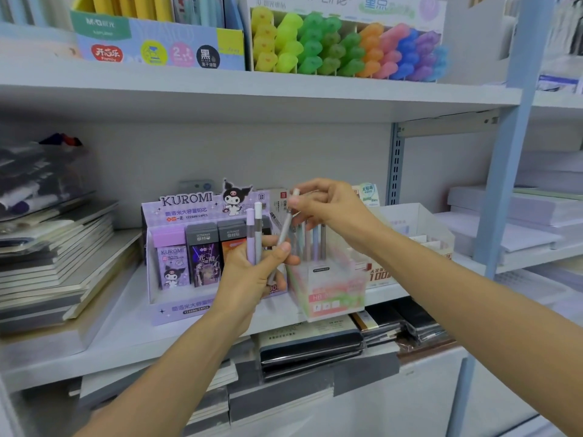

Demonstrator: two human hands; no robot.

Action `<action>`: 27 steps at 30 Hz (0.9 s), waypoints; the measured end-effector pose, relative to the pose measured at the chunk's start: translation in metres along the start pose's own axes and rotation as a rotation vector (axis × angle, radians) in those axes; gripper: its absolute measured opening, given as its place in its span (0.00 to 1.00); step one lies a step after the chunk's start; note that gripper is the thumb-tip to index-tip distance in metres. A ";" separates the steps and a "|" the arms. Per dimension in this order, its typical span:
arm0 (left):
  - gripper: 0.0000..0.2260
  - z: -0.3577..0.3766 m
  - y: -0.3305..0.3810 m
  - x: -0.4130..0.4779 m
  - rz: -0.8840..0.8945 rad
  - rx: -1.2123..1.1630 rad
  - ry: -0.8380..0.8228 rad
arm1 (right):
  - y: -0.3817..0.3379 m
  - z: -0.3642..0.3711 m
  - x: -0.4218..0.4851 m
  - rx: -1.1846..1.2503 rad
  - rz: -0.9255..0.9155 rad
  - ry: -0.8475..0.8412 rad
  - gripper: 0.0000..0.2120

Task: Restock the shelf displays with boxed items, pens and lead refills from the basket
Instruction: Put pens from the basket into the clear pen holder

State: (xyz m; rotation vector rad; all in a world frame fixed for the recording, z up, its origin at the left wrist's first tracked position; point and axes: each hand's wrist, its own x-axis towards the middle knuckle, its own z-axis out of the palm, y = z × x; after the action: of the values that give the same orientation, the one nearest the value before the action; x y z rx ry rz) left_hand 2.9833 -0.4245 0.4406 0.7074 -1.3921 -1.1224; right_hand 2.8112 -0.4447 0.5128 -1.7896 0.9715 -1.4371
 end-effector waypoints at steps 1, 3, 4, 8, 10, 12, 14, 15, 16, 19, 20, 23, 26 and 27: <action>0.14 0.002 0.001 -0.001 -0.001 0.014 -0.008 | -0.001 0.002 -0.002 0.022 0.001 -0.010 0.09; 0.14 0.006 0.004 -0.003 -0.011 0.037 -0.025 | -0.004 0.002 -0.004 0.059 -0.007 -0.001 0.07; 0.14 0.007 0.006 -0.003 -0.024 0.034 -0.031 | -0.007 -0.001 -0.005 0.079 -0.015 0.016 0.06; 0.10 0.006 0.013 -0.002 -0.155 -0.071 0.011 | -0.020 -0.026 -0.004 0.089 -0.085 0.186 0.09; 0.11 0.005 0.014 -0.002 -0.162 -0.080 0.027 | -0.020 -0.038 -0.003 0.008 -0.116 0.274 0.11; 0.12 0.005 0.014 -0.004 -0.130 -0.053 0.034 | -0.014 -0.044 -0.004 -0.095 -0.107 0.297 0.12; 0.12 0.005 0.013 -0.006 -0.113 -0.054 0.048 | -0.004 -0.044 -0.006 -0.210 -0.081 0.268 0.12; 0.13 0.005 0.013 -0.007 -0.114 -0.063 0.051 | 0.002 -0.042 -0.007 -0.248 -0.071 0.250 0.12; 0.13 0.006 0.013 -0.007 -0.121 -0.070 0.051 | 0.007 -0.039 -0.007 -0.265 -0.063 0.236 0.11; 0.16 0.004 0.013 -0.007 -0.172 -0.081 0.041 | 0.019 -0.028 -0.004 -0.280 -0.048 0.208 0.09; 0.17 0.004 0.012 -0.007 -0.194 -0.087 0.038 | 0.022 -0.025 -0.003 -0.299 -0.049 0.191 0.08; 0.16 0.001 0.012 -0.008 -0.221 -0.113 0.026 | 0.023 -0.023 0.000 -0.357 -0.061 0.140 0.06; 0.12 0.001 0.012 -0.007 -0.209 -0.142 -0.012 | 0.021 -0.028 0.003 -0.371 -0.052 0.085 0.07; 0.12 0.000 0.012 -0.007 -0.199 -0.142 -0.030 | 0.022 -0.028 0.003 -0.377 -0.049 0.066 0.08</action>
State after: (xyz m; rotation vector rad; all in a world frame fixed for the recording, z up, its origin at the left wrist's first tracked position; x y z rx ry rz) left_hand 2.9861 -0.4142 0.4487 0.7412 -1.2730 -1.3790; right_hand 2.7804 -0.4596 0.5018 -2.0538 1.3110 -1.4197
